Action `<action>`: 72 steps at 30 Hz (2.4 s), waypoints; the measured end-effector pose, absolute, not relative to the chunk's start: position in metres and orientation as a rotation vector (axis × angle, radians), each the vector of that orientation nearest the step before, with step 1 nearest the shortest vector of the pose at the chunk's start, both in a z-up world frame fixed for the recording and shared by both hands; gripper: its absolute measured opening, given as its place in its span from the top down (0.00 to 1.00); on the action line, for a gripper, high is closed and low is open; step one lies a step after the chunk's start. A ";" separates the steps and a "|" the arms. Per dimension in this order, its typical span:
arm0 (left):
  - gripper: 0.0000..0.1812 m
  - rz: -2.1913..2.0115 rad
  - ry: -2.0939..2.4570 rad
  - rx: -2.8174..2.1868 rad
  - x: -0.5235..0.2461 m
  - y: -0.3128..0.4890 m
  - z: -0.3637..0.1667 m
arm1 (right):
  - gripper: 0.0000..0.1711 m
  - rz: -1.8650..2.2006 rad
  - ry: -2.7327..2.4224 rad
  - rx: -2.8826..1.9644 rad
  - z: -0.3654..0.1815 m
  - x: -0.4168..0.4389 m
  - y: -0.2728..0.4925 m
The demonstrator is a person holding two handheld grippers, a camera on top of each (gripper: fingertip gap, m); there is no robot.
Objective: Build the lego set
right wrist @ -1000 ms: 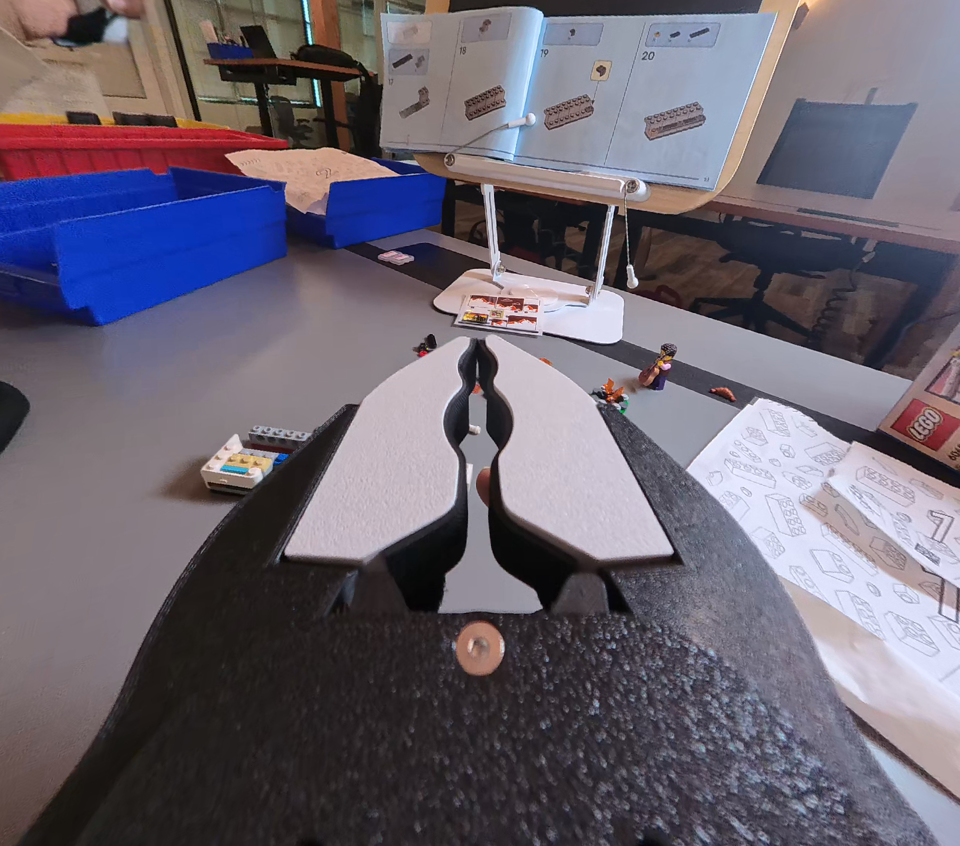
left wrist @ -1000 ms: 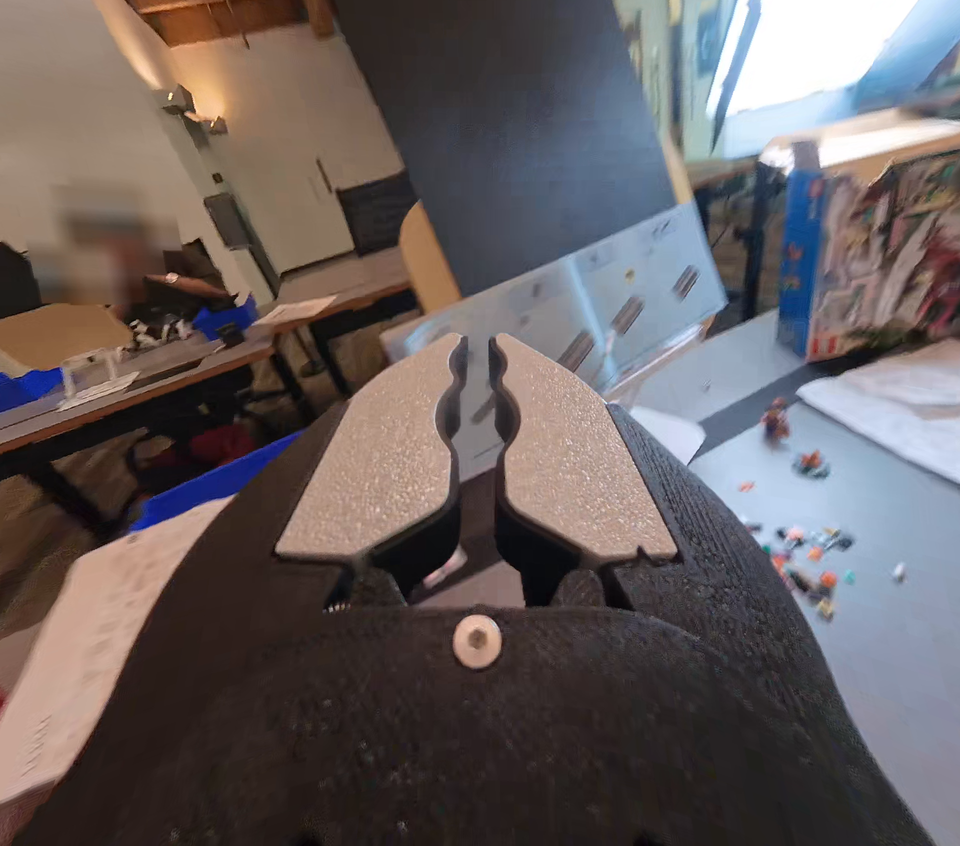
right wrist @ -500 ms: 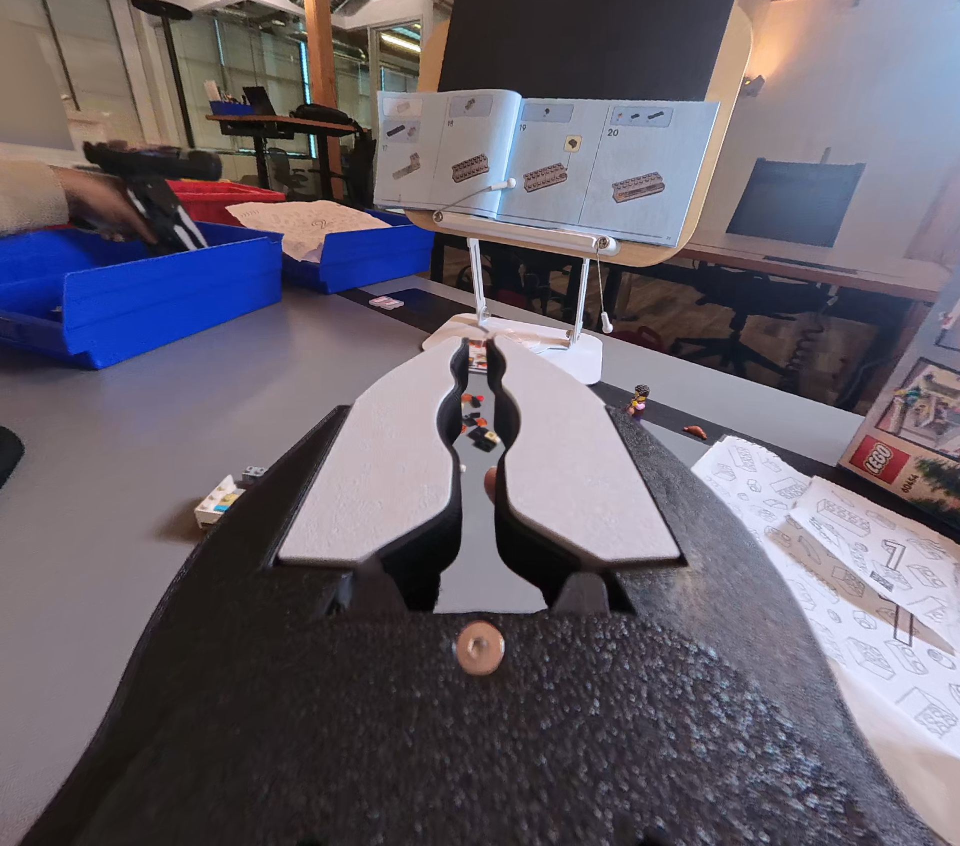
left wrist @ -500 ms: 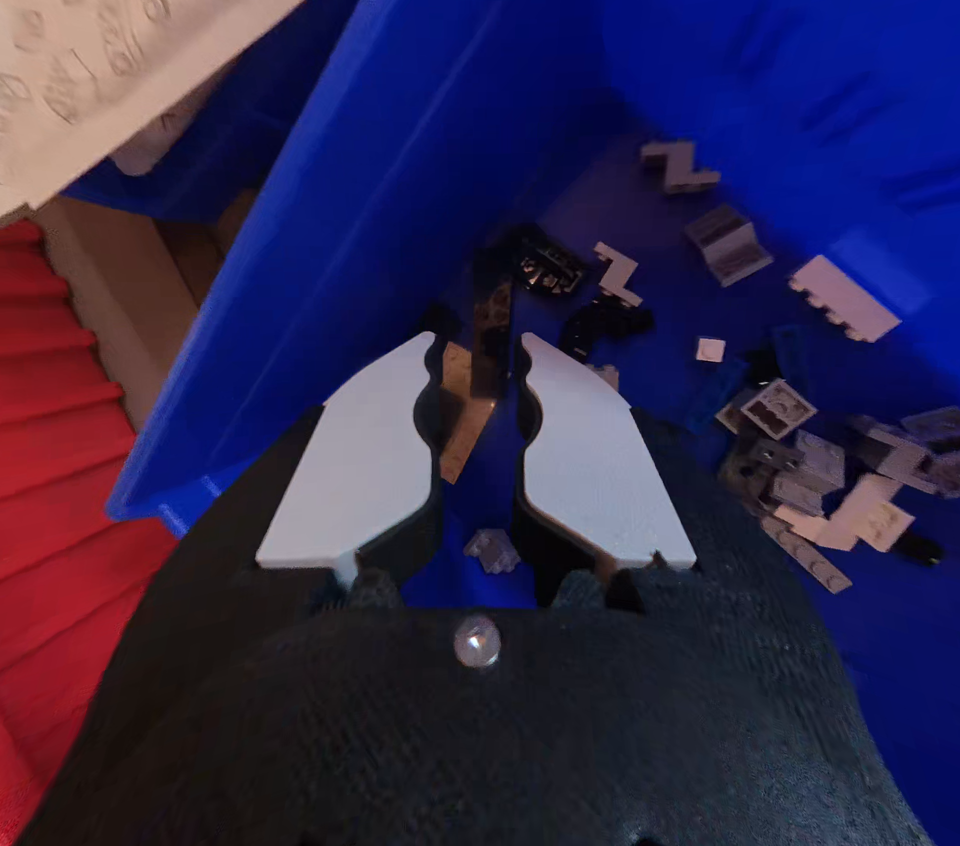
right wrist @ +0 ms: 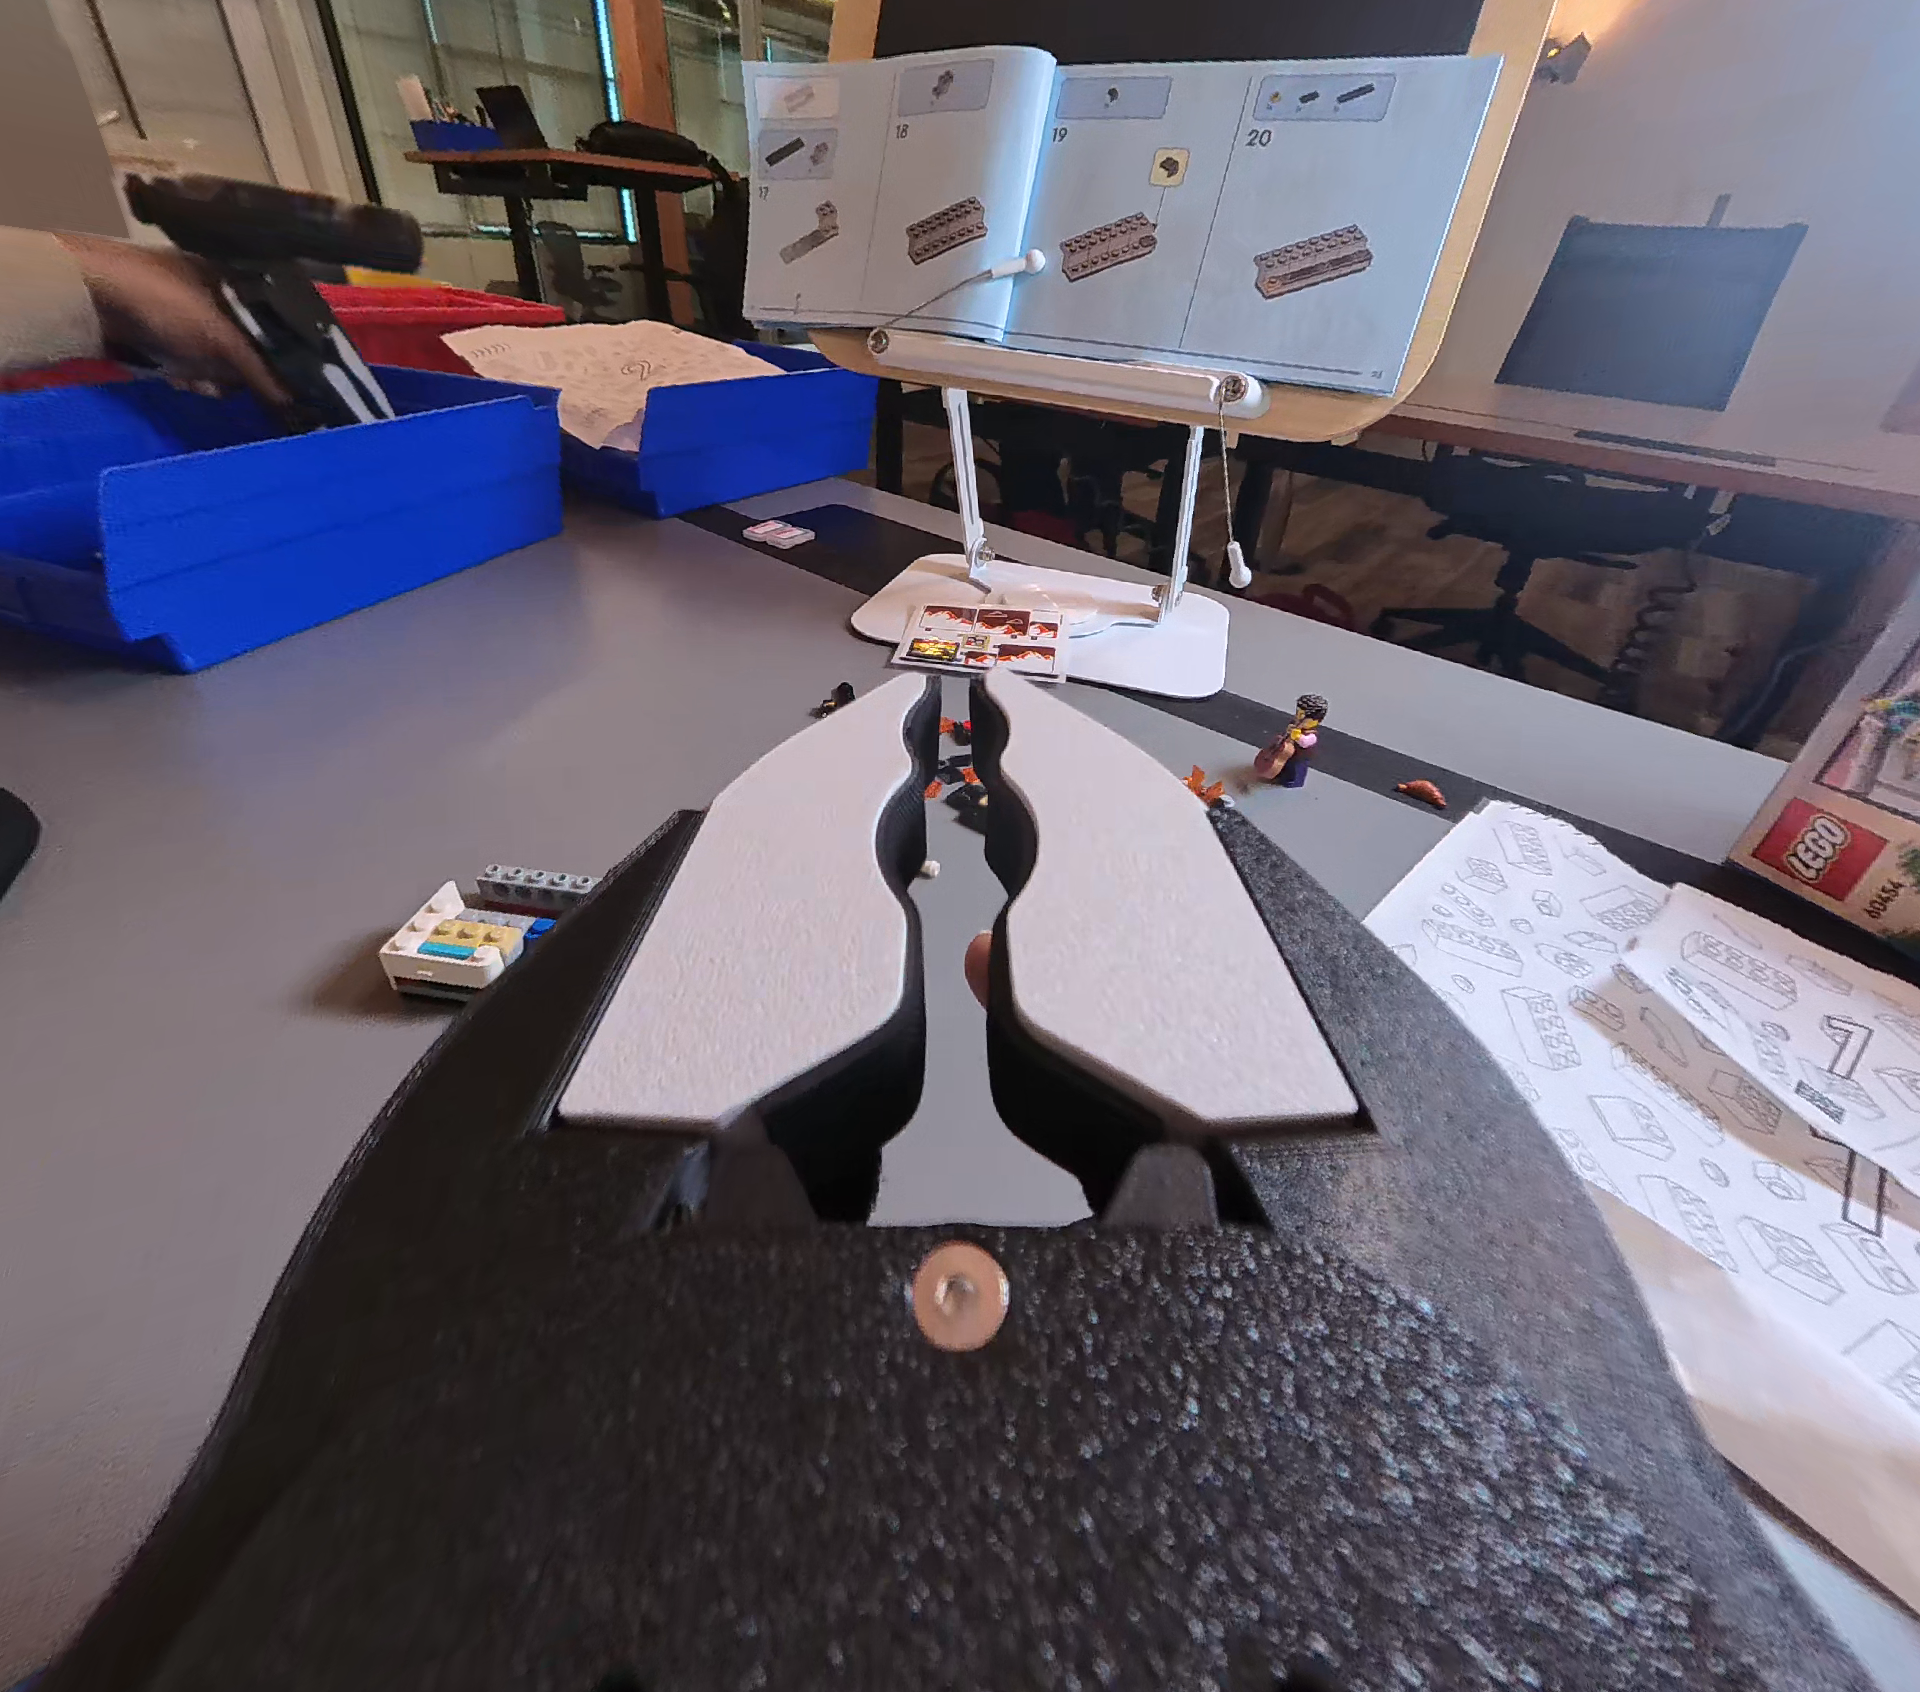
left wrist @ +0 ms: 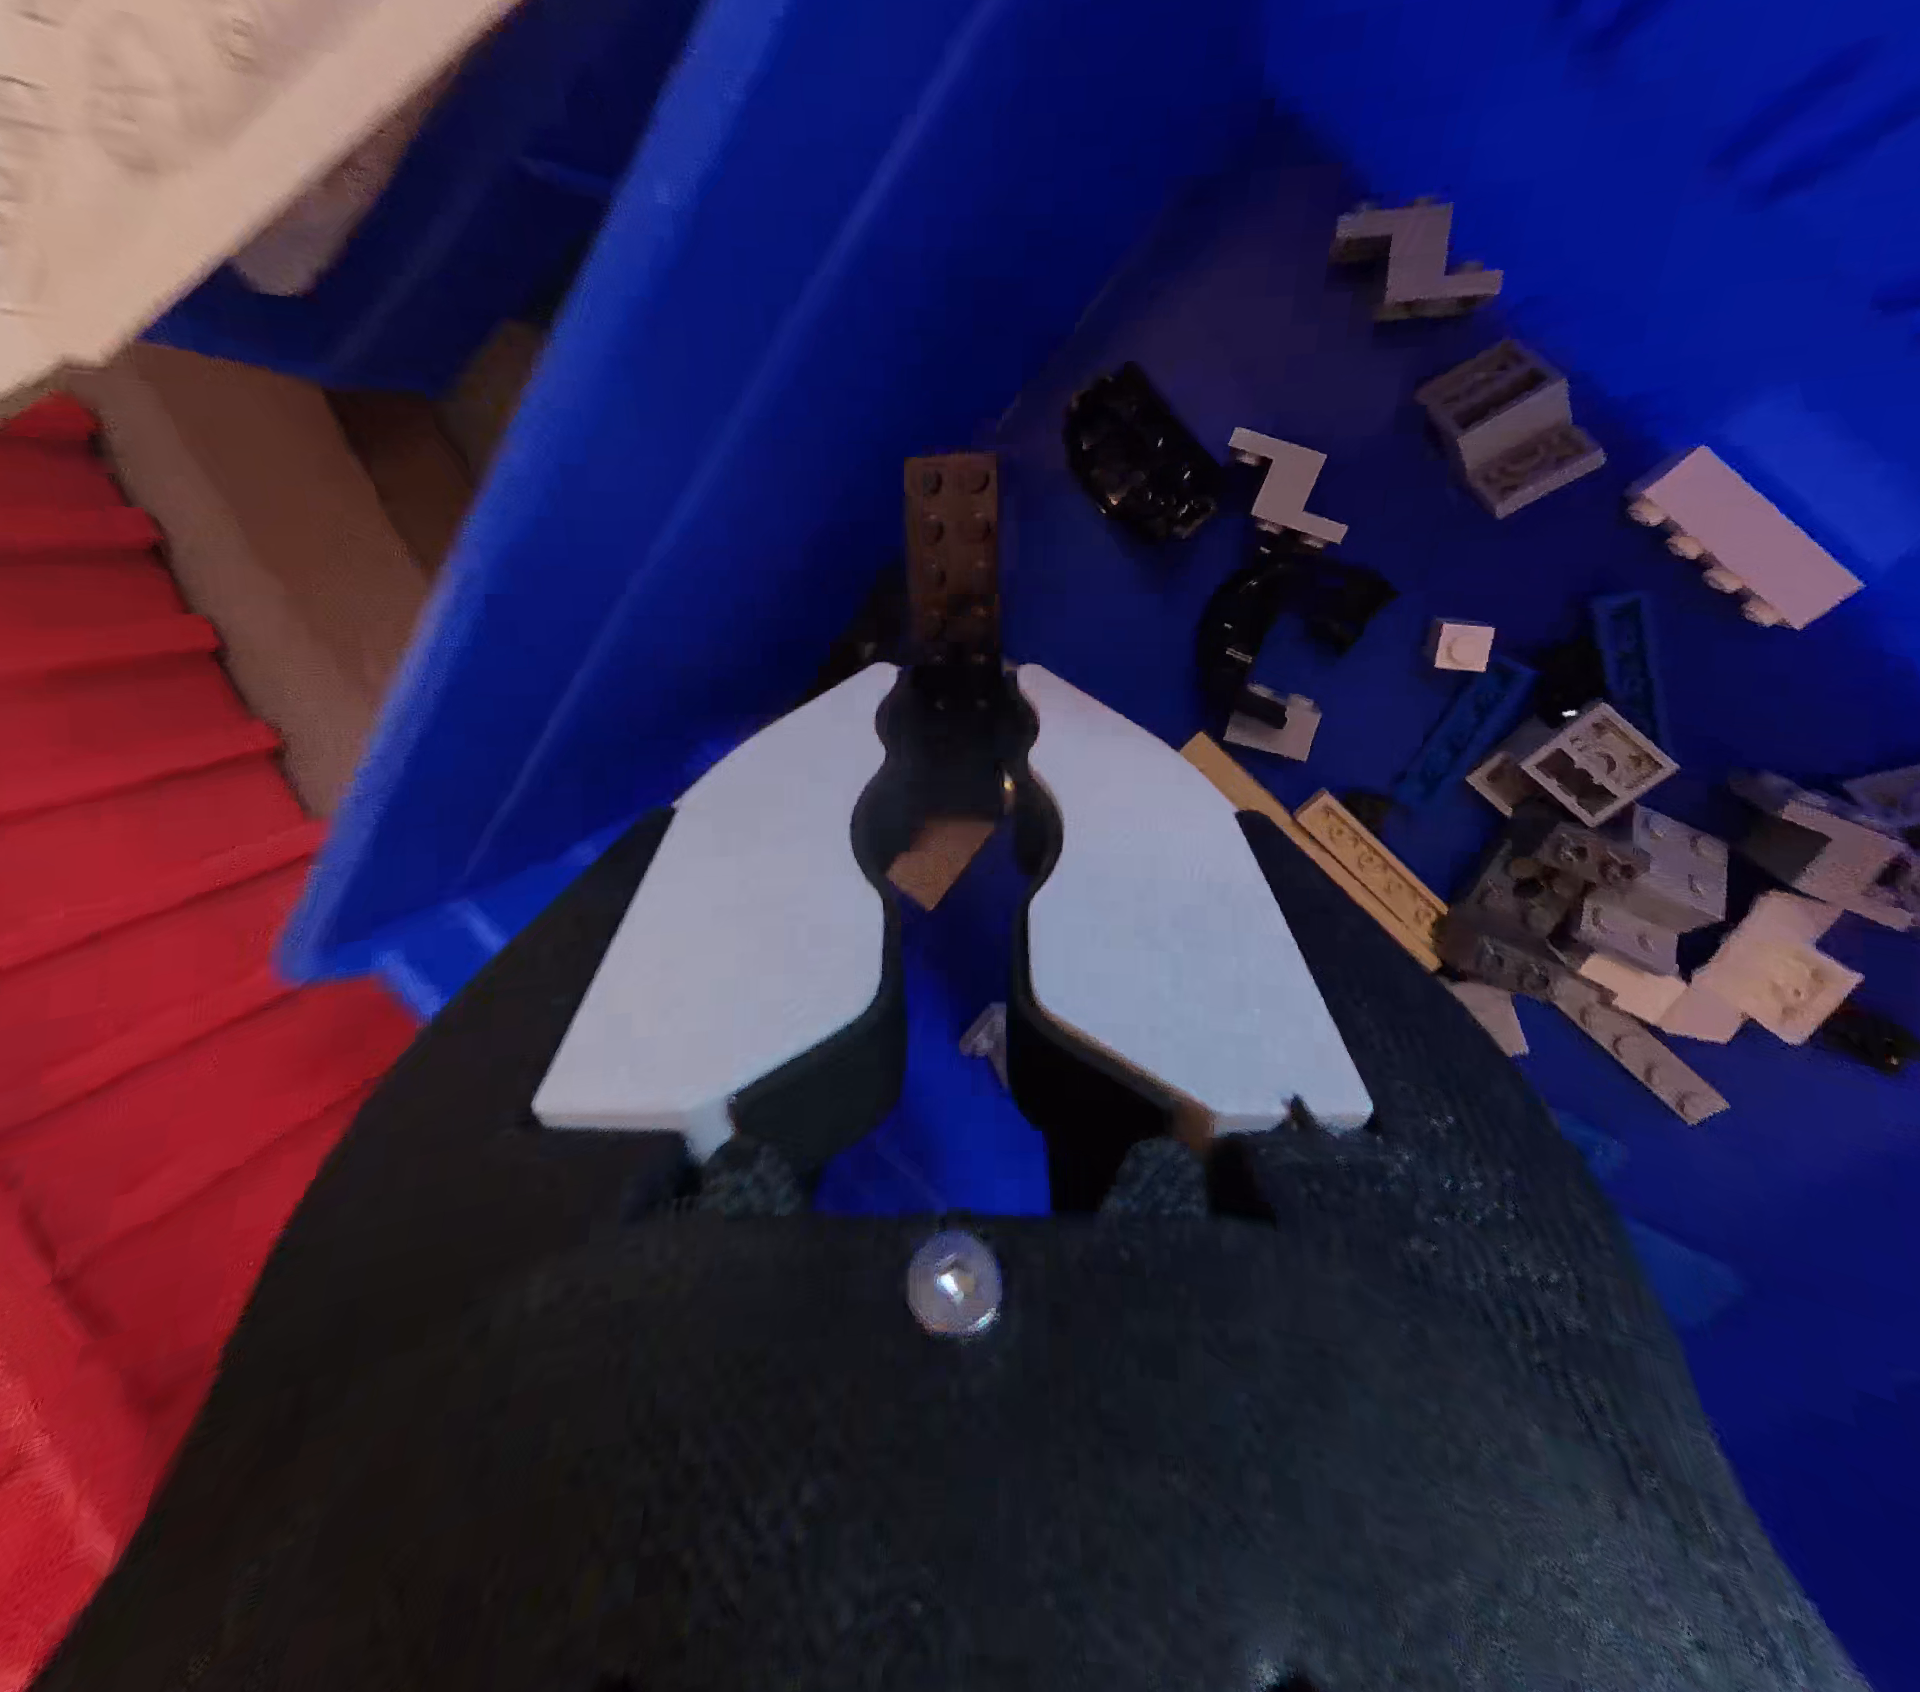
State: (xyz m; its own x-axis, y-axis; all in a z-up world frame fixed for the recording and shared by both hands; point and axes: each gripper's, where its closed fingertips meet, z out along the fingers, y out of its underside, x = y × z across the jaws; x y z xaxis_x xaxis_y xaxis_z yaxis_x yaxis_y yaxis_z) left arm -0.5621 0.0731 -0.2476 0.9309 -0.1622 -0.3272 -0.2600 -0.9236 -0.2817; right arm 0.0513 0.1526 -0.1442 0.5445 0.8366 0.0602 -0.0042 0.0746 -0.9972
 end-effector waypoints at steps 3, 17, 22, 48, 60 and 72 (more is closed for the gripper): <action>0.91 0.536 0.361 -2.605 -0.549 0.075 -0.195 | 0.97 0.743 -0.805 -1.364 -0.147 0.049 0.152; 0.91 -0.140 1.372 -2.192 -0.148 0.042 -0.224 | 0.97 0.717 -0.881 -1.387 -0.162 0.038 0.145; 0.91 -0.341 1.596 -2.206 -0.073 0.011 -0.267 | 0.98 0.693 -0.915 -1.383 -0.164 0.036 0.142; 0.60 -0.340 1.106 -2.155 -0.070 0.056 -0.255 | 0.98 0.720 -0.984 -1.396 -0.173 0.026 0.132; 0.68 -0.291 1.151 -2.206 -0.083 0.078 -0.276 | 0.98 0.704 -0.993 -1.385 -0.172 0.026 0.131; 0.79 0.055 0.420 -1.846 -0.290 0.075 -0.078 | 0.96 0.706 -0.903 -1.356 -0.155 0.036 0.136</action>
State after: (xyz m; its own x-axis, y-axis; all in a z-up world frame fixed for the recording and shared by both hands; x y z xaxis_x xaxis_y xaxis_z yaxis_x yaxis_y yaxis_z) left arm -0.2902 0.0746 -0.0782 0.9342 -0.2567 -0.2478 -0.3123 -0.2524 -0.9159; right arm 0.0358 0.1357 -0.1547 0.4990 0.8564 0.1324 0.0781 0.1077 -0.9911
